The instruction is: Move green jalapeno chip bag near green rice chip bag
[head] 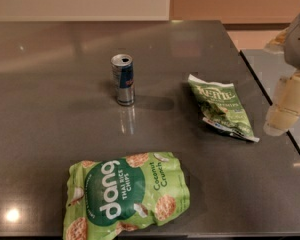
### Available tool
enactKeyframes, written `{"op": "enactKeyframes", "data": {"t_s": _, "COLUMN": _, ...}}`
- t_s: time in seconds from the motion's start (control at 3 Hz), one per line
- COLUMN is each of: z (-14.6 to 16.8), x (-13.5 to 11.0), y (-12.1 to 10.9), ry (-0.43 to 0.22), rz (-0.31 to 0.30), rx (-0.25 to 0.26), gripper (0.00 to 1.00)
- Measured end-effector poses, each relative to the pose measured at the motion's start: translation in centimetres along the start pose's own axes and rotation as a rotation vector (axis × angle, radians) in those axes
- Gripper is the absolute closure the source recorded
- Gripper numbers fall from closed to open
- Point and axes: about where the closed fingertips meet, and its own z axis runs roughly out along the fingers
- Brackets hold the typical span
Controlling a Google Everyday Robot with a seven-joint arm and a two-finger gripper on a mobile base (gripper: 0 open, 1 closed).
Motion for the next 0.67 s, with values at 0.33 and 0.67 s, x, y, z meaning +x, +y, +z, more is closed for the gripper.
{"op": "enactKeyframes", "data": {"t_s": 0.33, "z": 0.0, "x": -0.1, "y": -0.1, "ry": -0.001, "rz": 0.000, "rx": -0.001, "gripper": 0.00}}
{"op": "enactKeyframes", "data": {"t_s": 0.67, "z": 1.6, "x": -0.4, "y": -1.2, "ry": -0.042, "rz": 0.008, "rx": -0.026, "gripper": 0.00}}
